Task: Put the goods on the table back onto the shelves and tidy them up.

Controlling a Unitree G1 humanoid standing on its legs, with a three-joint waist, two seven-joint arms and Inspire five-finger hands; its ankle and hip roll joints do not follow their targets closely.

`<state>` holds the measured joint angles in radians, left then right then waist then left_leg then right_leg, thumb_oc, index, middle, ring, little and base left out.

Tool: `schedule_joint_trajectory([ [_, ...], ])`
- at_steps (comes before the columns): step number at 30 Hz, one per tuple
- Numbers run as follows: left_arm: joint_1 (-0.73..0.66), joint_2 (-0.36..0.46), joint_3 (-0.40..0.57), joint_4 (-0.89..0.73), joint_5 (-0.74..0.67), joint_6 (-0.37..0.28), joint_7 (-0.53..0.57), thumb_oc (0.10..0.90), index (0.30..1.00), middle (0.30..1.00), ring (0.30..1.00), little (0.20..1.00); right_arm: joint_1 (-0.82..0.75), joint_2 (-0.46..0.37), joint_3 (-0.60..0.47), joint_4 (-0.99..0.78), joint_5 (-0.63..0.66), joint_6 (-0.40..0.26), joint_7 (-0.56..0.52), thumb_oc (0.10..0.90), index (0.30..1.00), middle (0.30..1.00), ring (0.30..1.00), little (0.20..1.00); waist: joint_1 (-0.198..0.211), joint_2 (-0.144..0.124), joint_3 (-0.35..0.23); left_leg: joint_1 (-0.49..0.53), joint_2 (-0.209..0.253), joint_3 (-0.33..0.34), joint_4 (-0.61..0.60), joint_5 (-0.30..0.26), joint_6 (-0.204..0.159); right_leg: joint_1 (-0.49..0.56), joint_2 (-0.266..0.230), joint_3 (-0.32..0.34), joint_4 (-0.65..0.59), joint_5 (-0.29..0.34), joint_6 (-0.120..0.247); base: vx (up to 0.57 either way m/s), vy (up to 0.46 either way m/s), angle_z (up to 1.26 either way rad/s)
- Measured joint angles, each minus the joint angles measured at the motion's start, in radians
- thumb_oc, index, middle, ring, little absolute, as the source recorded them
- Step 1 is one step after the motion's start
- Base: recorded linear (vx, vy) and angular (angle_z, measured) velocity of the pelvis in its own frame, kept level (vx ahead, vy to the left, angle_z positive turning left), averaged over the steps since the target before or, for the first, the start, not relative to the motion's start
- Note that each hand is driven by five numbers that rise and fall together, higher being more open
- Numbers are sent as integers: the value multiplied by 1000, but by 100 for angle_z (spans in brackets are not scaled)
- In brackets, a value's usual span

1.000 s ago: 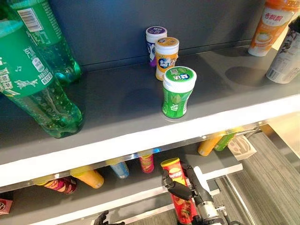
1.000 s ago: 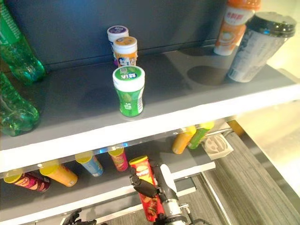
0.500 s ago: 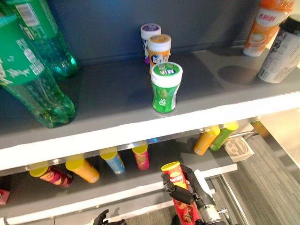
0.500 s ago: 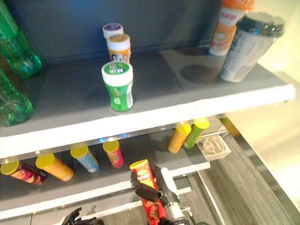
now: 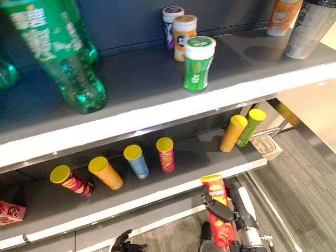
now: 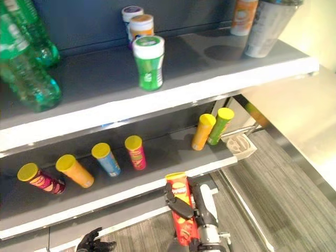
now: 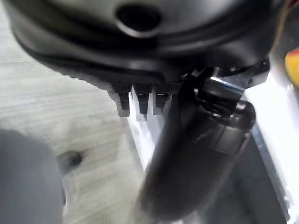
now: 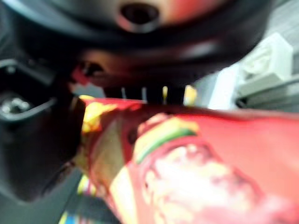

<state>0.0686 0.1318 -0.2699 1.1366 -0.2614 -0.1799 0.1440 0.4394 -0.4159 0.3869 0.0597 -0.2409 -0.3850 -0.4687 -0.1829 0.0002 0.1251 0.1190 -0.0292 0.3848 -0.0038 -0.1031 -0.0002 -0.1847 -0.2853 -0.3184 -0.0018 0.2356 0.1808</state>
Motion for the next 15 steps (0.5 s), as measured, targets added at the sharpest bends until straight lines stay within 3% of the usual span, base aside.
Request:
schedule_joint_trajectory([
  [1,-6,4,3,0,0,-3,0,800,900,900,900,900,1,9,29,1,-5,0,-1,400,300,300,300,300,7,-7,0,-14,-7,14,2,0,1,-20,-7,3,0,39,-9,-367,-21,-28],
  [3,-12,2,9,3,-1,-1,6,800,900,900,900,900,-8,18,81,14,-14,-2,-1,400,300,300,300,300,1,-7,11,-42,-8,16,20,4,7,-42,-10,35,0,63,23,-353,-24,-9],
  [5,-23,13,29,0,-9,-12,18,800,900,900,900,900,-17,29,125,16,-16,-1,3,400,300,300,300,300,17,-19,34,-66,-3,26,41,3,10,-44,2,108,-8,101,-3,-339,-38,-11],
  [6,-41,22,49,-19,-14,-18,19,800,900,900,900,900,-39,46,139,27,-15,-1,3,400,300,300,300,300,55,-43,59,-120,-4,79,126,1,17,-55,28,124,-97,228,-112,-189,-42,-84],
  [7,-49,12,67,-28,-15,-25,22,800,900,900,900,900,-75,35,145,26,-17,-3,5,400,300,300,300,300,82,-35,86,-115,17,87,116,-5,24,-94,40,137,-73,257,-144,-167,-70,-87],
  [8,-63,-10,102,-7,-14,-27,24,800,900,900,900,900,-115,15,135,34,-20,-10,4,400,300,300,300,300,66,21,111,-107,50,62,73,-2,39,-93,50,130,-26,188,-129,-124,-89,-36],
  [9,-61,-32,115,-1,-15,-25,22,800,900,900,900,900,-114,-6,110,50,-16,-1,5,400,300,300,300,300,66,74,114,-101,74,50,47,25,36,-88,42,105,123,-18,-92,-116,-142,12],
  [10,-44,-46,113,-10,-15,-34,22,800,900,900,900,900,-112,-29,104,50,-14,4,8,400,300,300,300,300,86,96,111,-87,93,48,32,37,29,-88,32,103,235,-91,-63,-91,-170,-1],
  [11,-24,-43,111,-22,-15,-37,21,800,900,900,900,900,-108,-42,103,49,-15,4,9,400,300,300,300,300,113,98,109,-71,104,51,22,44,18,-60,19,96,301,-127,-39,-83,-216,-11],
  [13,-4,-34,117,-53,-55,-35,22,800,900,900,900,900,-114,-42,105,45,-14,2,10,400,300,300,300,300,136,78,104,-77,114,39,23,68,-3,26,-25,89,314,-211,16,-72,-195,6],
  [14,1,2,114,-94,-73,-42,21,800,900,900,900,900,-114,-27,109,37,-14,0,19,400,300,300,300,300,174,22,94,-95,113,38,29,87,-40,133,-20,93,142,-241,32,-78,-164,-7],
  [15,1,-1,115,-96,-81,-42,24,800,900,900,900,900,-152,-28,130,46,-12,2,24,400,300,300,300,300,179,26,98,-102,139,37,30,102,-61,161,15,73,71,-236,1,-105,-322,-27],
])
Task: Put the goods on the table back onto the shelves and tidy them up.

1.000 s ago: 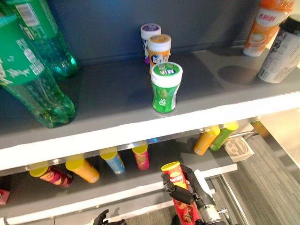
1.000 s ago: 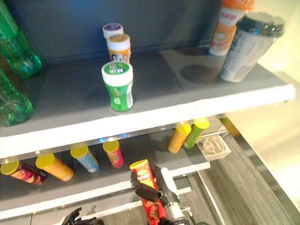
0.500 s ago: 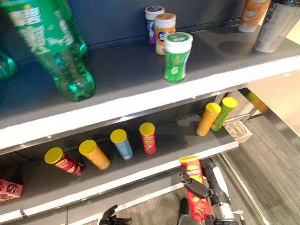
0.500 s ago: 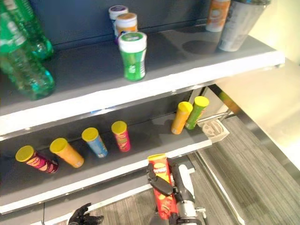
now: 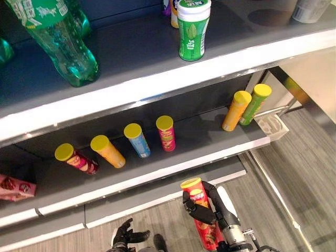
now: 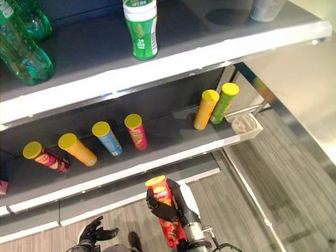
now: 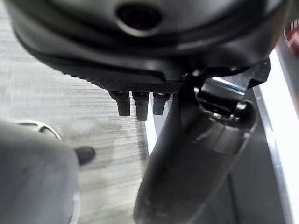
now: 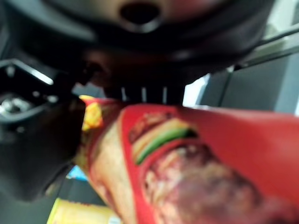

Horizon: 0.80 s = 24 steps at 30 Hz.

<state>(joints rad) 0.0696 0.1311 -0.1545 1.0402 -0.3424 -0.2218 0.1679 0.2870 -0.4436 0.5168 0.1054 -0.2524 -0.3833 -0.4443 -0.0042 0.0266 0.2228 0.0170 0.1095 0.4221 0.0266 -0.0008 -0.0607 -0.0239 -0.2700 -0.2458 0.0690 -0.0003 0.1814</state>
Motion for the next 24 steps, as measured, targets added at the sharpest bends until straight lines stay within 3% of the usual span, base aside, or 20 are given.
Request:
schedule_joint_trajectory([
  [3,13,-11,-2,-20,-18,0,-9,800,900,900,900,900,-31,-25,-4,-3,1,-6,-2,400,300,300,300,300,6,19,-15,-20,64,3,4,34,-18,11,80,-5,-68,32,-37,-33,-207,-18],
  [6,51,-11,-3,-73,-51,-2,-17,800,900,900,900,900,-10,-53,7,-2,1,-5,-2,400,300,300,300,300,15,18,-49,-31,113,-10,2,61,-53,37,132,-24,-138,56,-71,-36,-145,4],
  [9,84,-3,-27,-122,-52,0,-26,800,900,900,900,900,13,-60,8,-2,2,-5,7,400,300,300,300,300,16,17,-64,-31,129,-37,-24,81,-69,53,160,-48,-161,63,-79,-2,-122,22],
  [12,121,5,-51,-182,-60,-2,-29,800,900,900,900,900,24,-35,14,9,27,-5,11,400,300,300,300,300,16,16,-67,-13,121,-50,-59,92,-78,67,160,-56,-161,63,-79,35,-14,16],
  [18,130,-10,-33,-122,-66,-1,-27,800,900,900,900,900,39,50,39,43,94,-14,28,400,300,300,300,300,16,20,-110,19,84,-53,-115,112,-65,84,135,-76,-161,63,-56,20,31,9],
  [24,118,-58,63,-34,-78,-16,-29,800,900,900,900,900,-9,158,43,148,245,-25,29,400,300,300,300,300,19,42,-141,31,50,-74,-117,104,-51,110,103,-88,-161,63,-43,21,77,11],
])
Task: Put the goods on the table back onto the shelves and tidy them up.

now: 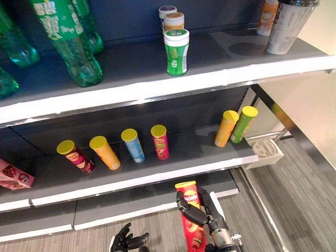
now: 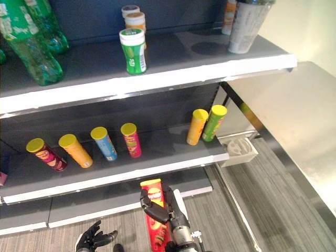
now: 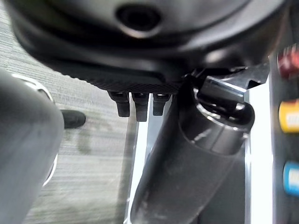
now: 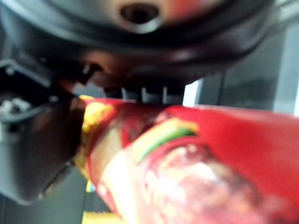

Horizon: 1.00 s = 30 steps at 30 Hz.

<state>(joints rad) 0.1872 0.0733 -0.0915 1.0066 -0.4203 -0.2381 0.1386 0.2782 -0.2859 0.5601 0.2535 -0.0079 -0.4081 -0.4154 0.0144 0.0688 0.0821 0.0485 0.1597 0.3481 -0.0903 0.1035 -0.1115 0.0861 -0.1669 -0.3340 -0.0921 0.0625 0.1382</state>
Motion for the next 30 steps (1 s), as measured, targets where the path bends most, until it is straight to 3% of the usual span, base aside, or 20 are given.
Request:
schedule_joint_trajectory([
  [4,2,-8,6,6,-16,3,1,800,900,900,900,900,-54,9,-5,22,21,0,-14,400,300,300,300,300,13,12,-9,-1,-12,-2,0,-2,4,5,-14,-15,0,6,10,39,82,6],
  [6,3,-14,17,12,-31,3,-4,800,900,900,900,900,-156,16,-26,32,0,0,-68,400,300,300,300,300,32,20,-14,-10,-19,-9,-4,-6,9,8,-24,-18,0,5,14,-6,64,13],
  [13,5,14,3,68,-8,8,-14,800,900,900,900,900,-405,4,-141,34,-200,-5,-288,400,300,300,300,300,109,46,-11,-57,-38,-29,1,6,23,-33,-42,-25,0,16,22,-35,23,8],
  [19,54,25,-65,131,26,50,1,800,900,900,900,900,-522,-82,-185,5,-403,4,-400,400,300,300,300,300,147,89,77,-159,-57,-83,1,21,39,-99,-58,-77,0,23,25,-42,35,24],
  [26,51,23,-98,99,67,47,-9,800,900,900,900,900,-553,-92,-183,4,-441,16,-411,400,300,300,300,300,166,95,112,-215,-76,-86,2,26,47,-148,-76,-80,0,25,29,-67,41,7],
  [30,41,39,-176,30,73,47,-8,800,900,900,900,900,-624,-120,-197,4,-464,16,-441,400,300,300,300,300,170,130,144,-287,-91,-93,2,37,62,-213,-91,-86,0,38,35,-83,44,8],
])
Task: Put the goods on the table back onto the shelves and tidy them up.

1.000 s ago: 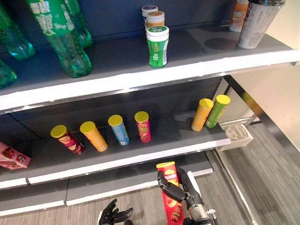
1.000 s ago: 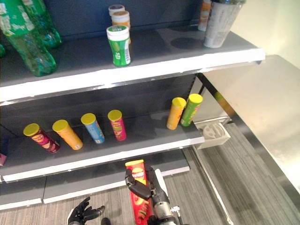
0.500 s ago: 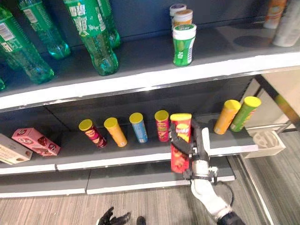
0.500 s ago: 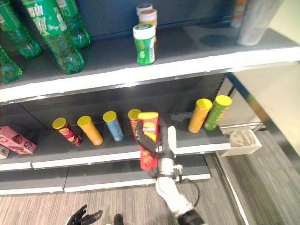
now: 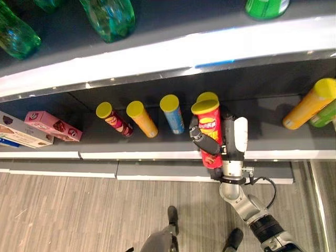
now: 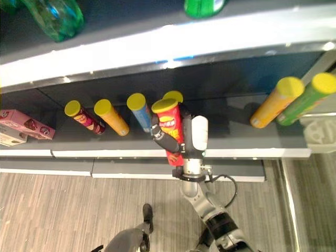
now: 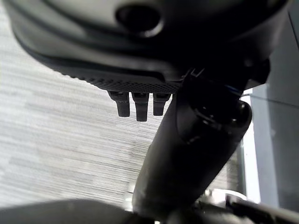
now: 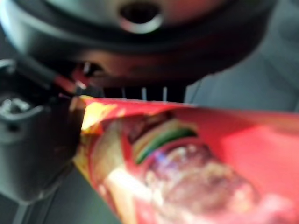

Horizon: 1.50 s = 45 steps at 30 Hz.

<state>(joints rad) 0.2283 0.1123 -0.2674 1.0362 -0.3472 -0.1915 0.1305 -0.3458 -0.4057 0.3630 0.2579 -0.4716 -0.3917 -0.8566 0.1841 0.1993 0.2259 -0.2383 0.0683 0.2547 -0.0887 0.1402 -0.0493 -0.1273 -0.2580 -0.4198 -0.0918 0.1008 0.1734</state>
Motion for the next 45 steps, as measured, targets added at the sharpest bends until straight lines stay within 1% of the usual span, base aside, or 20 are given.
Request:
schedule_joint_trajectory([
  [2,-2,3,-17,-36,12,-1,5,800,900,900,900,900,-34,-14,-23,0,-20,2,-13,400,300,300,300,300,-1,14,29,-25,-9,-4,7,1,4,-18,-9,-4,0,7,2,-47,40,9],
  [3,-2,3,-20,-38,14,-2,7,800,900,900,900,900,-39,-22,-29,1,-22,5,-20,400,300,300,300,300,0,19,31,-37,-12,-6,11,1,5,-27,-14,-5,0,7,3,-50,59,13],
  [5,-7,5,-26,-64,30,-4,10,800,900,900,900,900,-66,-35,-101,1,-48,27,-65,400,300,300,300,300,3,30,43,-75,-35,-14,16,1,12,-60,-37,-9,0,14,11,-5,69,10],
  [8,-10,5,-26,-64,47,-4,11,800,900,900,900,900,-65,-33,-143,3,-56,41,-93,400,300,300,300,300,3,30,45,-75,-51,-13,15,0,13,-61,-54,-8,0,14,12,20,57,2],
  [11,-12,8,-26,-64,66,-5,11,800,900,900,900,900,-65,-12,-199,2,-64,46,-132,400,300,300,300,300,-1,30,45,-74,-63,-13,15,0,14,-62,-66,-7,0,15,12,36,58,1],
  [18,-22,16,-27,-65,130,-5,11,800,900,900,900,900,-39,24,-258,-42,-62,51,-152,400,300,300,300,300,-8,30,44,-70,-74,11,15,-1,15,-76,-83,21,0,18,18,12,53,-9],
  [19,-24,32,-54,-76,147,-5,16,800,900,900,900,900,-22,29,-269,-74,-62,52,-154,400,300,300,300,300,-16,31,44,-72,-76,16,15,-1,15,-84,-85,32,0,19,19,-38,48,-15],
  [21,-32,43,-73,-79,164,-5,22,800,900,900,900,900,-22,31,-272,-92,-62,52,-162,400,300,300,300,300,-21,31,44,-84,-79,25,15,-1,15,-104,-91,48,0,22,24,-43,30,-16],
  [22,-34,50,-86,-88,175,-5,31,800,900,900,900,900,-22,31,-279,-92,-61,53,-174,449,373,373,373,373,-32,38,46,-92,-85,30,15,-1,15,-116,-97,58,0,27,33,-63,24,-10],
  [23,-34,52,-87,-98,182,-5,37,800,900,900,900,900,-20,30,-285,-92,-61,56,-178,449,373,373,373,373,-34,41,47,-95,-87,32,15,-1,15,-123,-100,62,1,28,34,-75,38,-13],
  [24,-34,60,-100,-116,189,-5,42,800,900,900,900,900,-28,29,-290,-92,-61,58,-184,494,441,441,441,441,-32,42,48,-105,-87,38,17,-1,15,-140,-102,73,6,31,35,-29,23,-12],
  [25,-37,68,-113,-129,194,-5,44,800,900,900,900,900,-40,29,-292,-92,-61,60,-190,546,519,519,519,519,-34,49,49,-118,-88,38,18,-1,15,-155,-103,75,7,34,36,-19,28,-11],
  [27,-44,71,-124,-148,205,-6,56,800,900,900,900,900,-59,20,-295,-92,-61,64,-201,400,300,300,300,300,-36,71,56,-140,-88,36,18,-1,16,-176,-103,75,9,39,35,-18,45,0],
  [28,-45,70,-125,-163,205,-11,59,800,900,900,900,900,-59,13,-298,-91,-61,82,-201,400,300,300,300,300,-32,90,64,-142,-91,38,17,-4,39,-180,-106,77,10,43,39,-14,48,1],
  [30,-45,70,-125,-186,217,-14,62,800,900,900,900,900,-62,0,-289,-91,-62,83,-204,400,300,300,300,300,-31,102,70,-146,-100,40,17,-4,40,-188,-116,82,12,46,44,-1,24,0],
  [33,-46,71,-123,-183,233,-28,66,800,900,900,900,900,-63,-7,-272,-91,-65,87,-204,400,300,300,300,300,-30,104,69,-160,-111,42,17,-6,42,-207,-128,89,17,48,47,24,59,1],
  [36,-50,70,-123,-182,267,-34,78,800,900,900,900,900,-69,-30,-273,-134,-79,92,-201,400,300,300,300,300,-25,104,69,-160,-126,41,17,-8,45,-208,-145,89,21,48,48,15,55,4],
  [39,-57,70,-123,-182,293,-34,82,800,900,900,900,900,-81,-52,-270,-194,-122,92,-197,400,300,300,300,300,-26,104,69,-168,-136,42,21,-8,45,-224,-158,94,35,47,49,4,37,-1],
  [43,-65,72,-124,-182,315,-37,96,800,900,900,900,900,-123,-89,-268,-197,-165,106,-196,400,300,300,300,300,-24,104,69,-198,-140,42,41,-8,45,-254,-169,96,52,47,49,-4,4,2],
  [45,-76,72,-125,-182,332,-43,102,800,900,900,900,900,-147,-114,-262,-197,-206,119,-193,400,300,300,300,300,-12,105,68,-227,-137,41,53,-8,45,-280,-169,98,59,47,49,0,0,0],
])
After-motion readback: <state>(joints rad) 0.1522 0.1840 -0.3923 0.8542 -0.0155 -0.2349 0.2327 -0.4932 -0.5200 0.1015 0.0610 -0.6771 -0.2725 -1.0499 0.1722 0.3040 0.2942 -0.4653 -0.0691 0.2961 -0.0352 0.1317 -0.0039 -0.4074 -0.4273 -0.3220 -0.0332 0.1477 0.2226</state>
